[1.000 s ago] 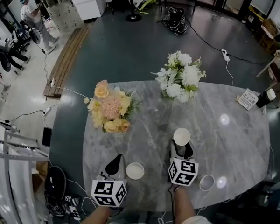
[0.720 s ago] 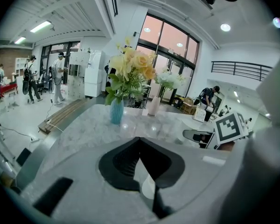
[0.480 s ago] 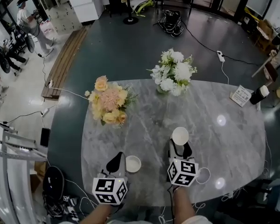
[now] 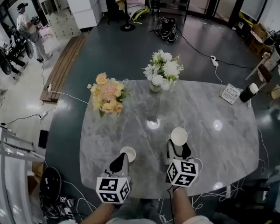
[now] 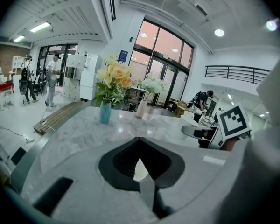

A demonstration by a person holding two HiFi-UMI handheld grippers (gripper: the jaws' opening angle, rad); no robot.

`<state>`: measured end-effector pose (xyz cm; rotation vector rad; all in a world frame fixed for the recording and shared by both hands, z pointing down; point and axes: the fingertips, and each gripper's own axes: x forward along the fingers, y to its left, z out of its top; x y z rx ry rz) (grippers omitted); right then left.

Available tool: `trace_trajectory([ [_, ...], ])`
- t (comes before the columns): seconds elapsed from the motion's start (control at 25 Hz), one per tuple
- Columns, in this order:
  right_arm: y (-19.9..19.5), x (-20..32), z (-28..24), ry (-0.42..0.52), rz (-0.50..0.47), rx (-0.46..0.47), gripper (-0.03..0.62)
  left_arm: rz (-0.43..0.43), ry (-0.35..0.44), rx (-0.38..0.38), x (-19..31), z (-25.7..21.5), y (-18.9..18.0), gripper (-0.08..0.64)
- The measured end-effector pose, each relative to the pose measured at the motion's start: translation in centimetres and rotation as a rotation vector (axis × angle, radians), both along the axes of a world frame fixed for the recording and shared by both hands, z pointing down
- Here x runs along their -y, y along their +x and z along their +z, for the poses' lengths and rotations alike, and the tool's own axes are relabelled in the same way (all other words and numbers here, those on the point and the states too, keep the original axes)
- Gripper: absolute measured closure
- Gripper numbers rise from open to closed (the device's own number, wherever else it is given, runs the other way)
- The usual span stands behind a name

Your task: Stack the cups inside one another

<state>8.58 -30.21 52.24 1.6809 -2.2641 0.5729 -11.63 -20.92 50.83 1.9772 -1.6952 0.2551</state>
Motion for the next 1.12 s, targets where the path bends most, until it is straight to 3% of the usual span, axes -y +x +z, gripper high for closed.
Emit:
trace_trajectory([
  [0.56,3.9,-6.8,-5.3,0.069,-0.007,0.014,0.362,0.074,0.081,-0.021,-4.4,-3.8,7.0,0.565],
  [1.12,9.6,-11.5,-6.4,0.079,0.047,-0.004,0.362,0.140,0.110,-0.026,-6.2,-5.1,12.1,0.565],
])
